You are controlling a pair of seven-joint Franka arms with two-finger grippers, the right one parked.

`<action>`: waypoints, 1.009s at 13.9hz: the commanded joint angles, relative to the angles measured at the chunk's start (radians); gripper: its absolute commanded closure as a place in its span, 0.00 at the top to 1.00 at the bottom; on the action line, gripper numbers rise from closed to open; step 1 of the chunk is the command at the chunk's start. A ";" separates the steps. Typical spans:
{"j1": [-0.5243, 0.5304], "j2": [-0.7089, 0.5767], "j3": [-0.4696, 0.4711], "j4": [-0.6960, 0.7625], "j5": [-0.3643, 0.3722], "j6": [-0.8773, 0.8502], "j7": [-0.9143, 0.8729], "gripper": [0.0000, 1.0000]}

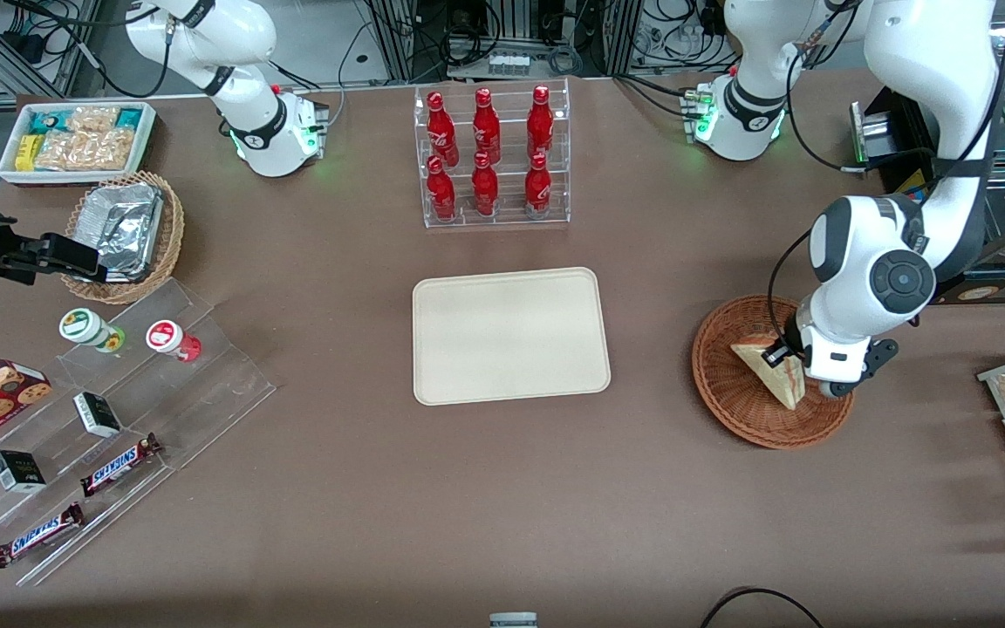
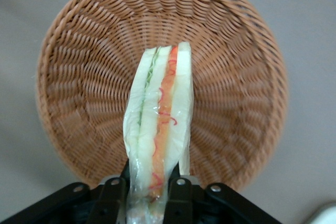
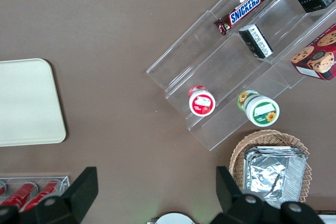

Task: Place sandwich from basket to tray
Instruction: 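Lift the sandwich and carry it over the cream tray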

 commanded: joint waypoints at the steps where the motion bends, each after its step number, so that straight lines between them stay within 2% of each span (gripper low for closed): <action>1: -0.080 -0.041 -0.006 0.178 0.078 -0.274 -0.001 0.00; 4: -0.221 -0.012 -0.010 0.338 0.081 -0.413 -0.012 0.00; 7: -0.361 0.040 -0.012 0.400 0.069 -0.397 -0.020 0.00; 10: -0.498 0.176 -0.014 0.511 0.055 -0.398 -0.024 0.00; 11: -0.534 0.224 -0.015 0.537 0.020 -0.395 -0.055 0.00; 14: -0.590 0.317 -0.018 0.588 0.003 -0.340 -0.072 0.00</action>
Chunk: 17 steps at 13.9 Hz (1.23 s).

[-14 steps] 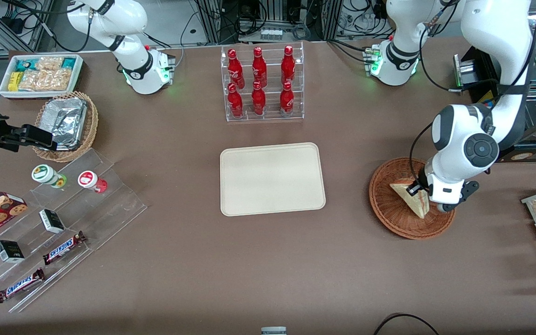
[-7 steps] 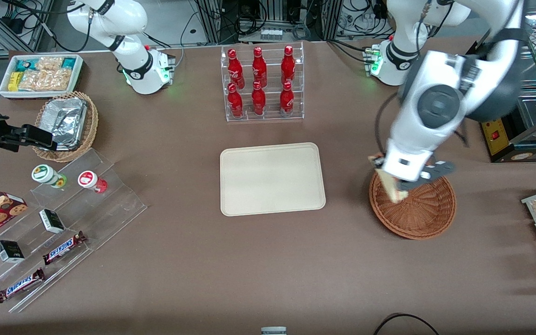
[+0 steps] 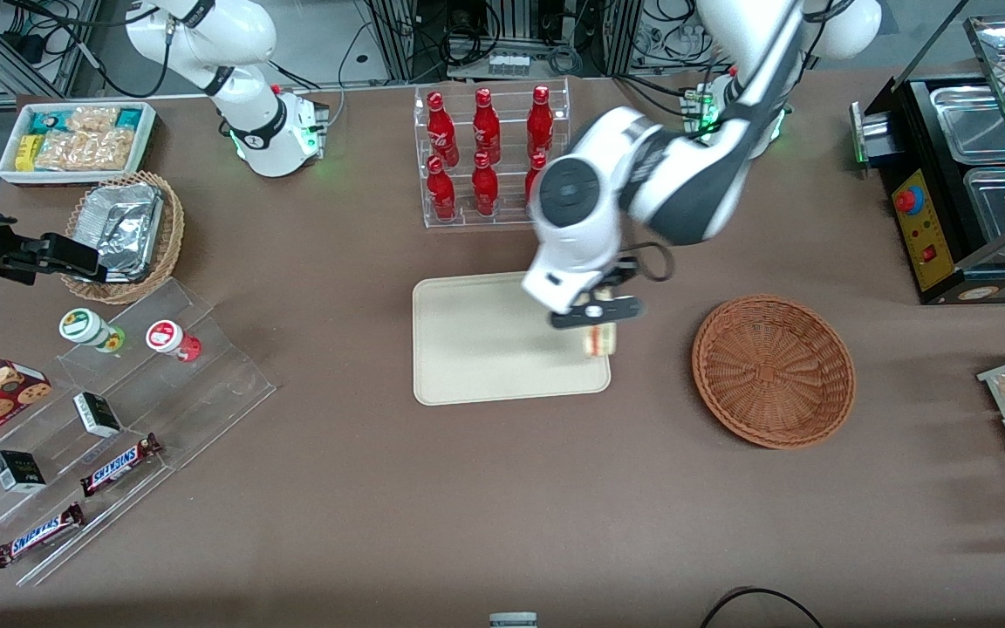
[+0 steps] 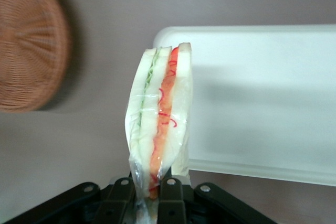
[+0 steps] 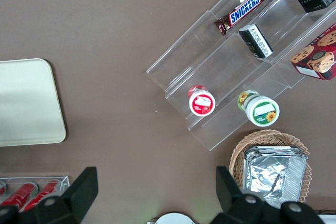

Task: Place sandwich from basket to tray
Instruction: 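Lift the sandwich and carry it over the cream tray, then lower the sandwich onto the tray and open the left gripper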

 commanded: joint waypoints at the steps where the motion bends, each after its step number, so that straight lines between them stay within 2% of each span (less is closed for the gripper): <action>1: -0.044 0.101 0.013 0.089 -0.023 0.030 -0.006 0.00; 8: -0.133 0.275 0.002 0.089 -0.025 0.219 -0.103 0.00; 12: -0.153 0.300 0.001 0.088 -0.026 0.253 -0.120 0.00; 13: -0.153 0.299 0.002 0.089 -0.026 0.253 -0.120 0.36; 14: -0.151 0.297 0.002 0.088 -0.025 0.253 -0.108 0.99; 17: -0.151 0.285 0.004 0.089 -0.019 0.242 -0.115 1.00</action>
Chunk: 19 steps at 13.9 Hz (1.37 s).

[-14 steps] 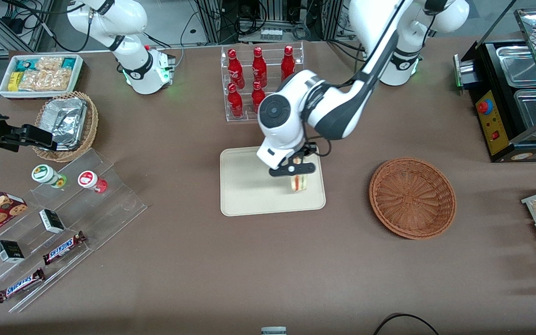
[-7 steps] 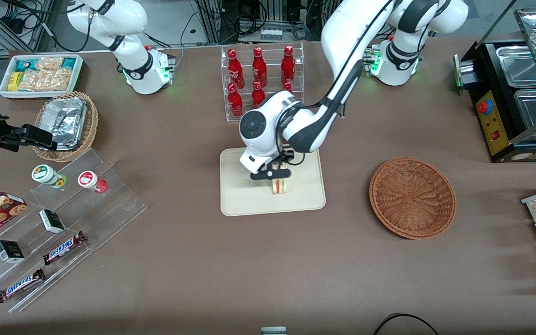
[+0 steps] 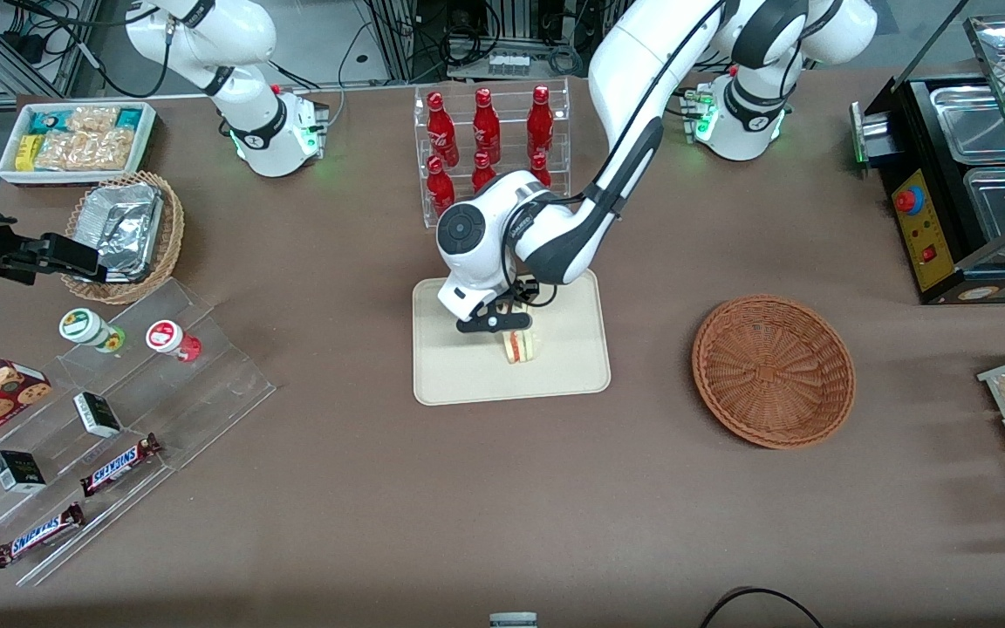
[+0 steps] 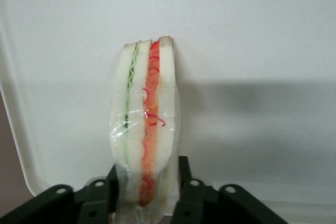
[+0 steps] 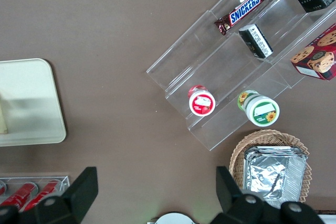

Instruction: Place sandwich from basket to tray

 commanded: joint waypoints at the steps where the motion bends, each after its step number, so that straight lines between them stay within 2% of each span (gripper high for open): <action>1: -0.011 -0.002 0.013 0.015 0.000 -0.015 -0.011 1.00; 6: -0.002 -0.092 0.016 0.015 -0.006 -0.116 -0.002 1.00; 10: 0.067 -0.265 0.016 0.011 -0.009 -0.250 0.000 1.00; 13: 0.162 -0.399 0.016 0.009 -0.005 -0.409 0.033 1.00; 15: 0.252 -0.477 0.016 0.005 0.001 -0.495 0.131 1.00; 19: 0.423 -0.581 0.016 -0.015 0.006 -0.566 0.314 1.00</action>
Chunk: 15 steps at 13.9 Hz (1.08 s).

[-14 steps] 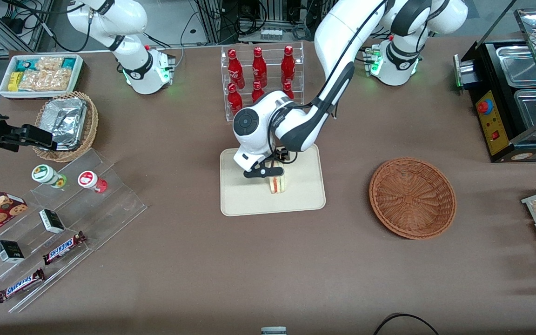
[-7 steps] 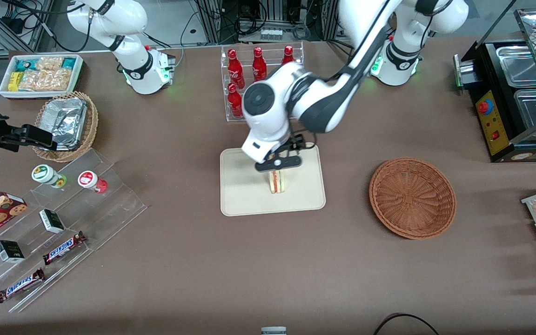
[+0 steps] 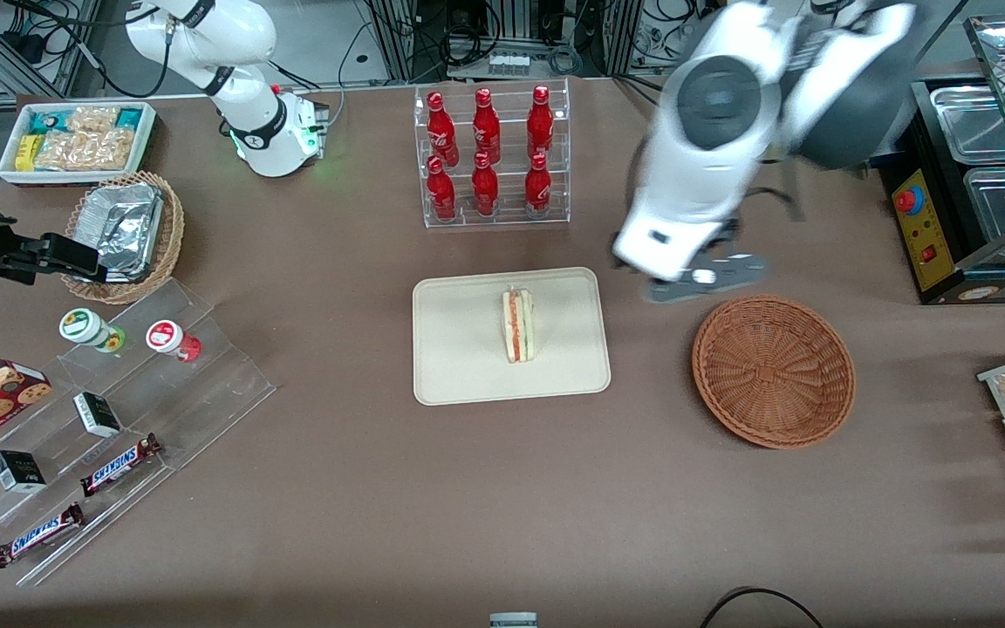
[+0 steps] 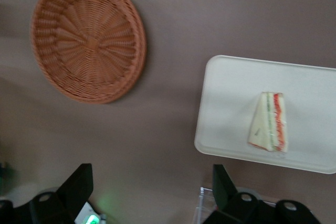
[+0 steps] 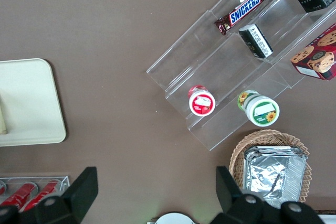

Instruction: Place sandwich from basket to tray

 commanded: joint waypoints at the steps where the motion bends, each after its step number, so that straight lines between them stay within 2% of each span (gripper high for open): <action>1: 0.088 -0.085 -0.014 -0.056 0.002 -0.033 0.120 1.00; 5: 0.205 -0.212 -0.008 -0.139 -0.001 -0.072 0.333 1.00; 9: 0.262 -0.309 -0.005 -0.211 -0.010 -0.052 0.399 1.00; 13: 0.346 -0.318 -0.011 -0.218 -0.007 -0.054 0.562 1.00; 15: 0.354 -0.292 -0.016 -0.196 -0.007 -0.057 0.564 1.00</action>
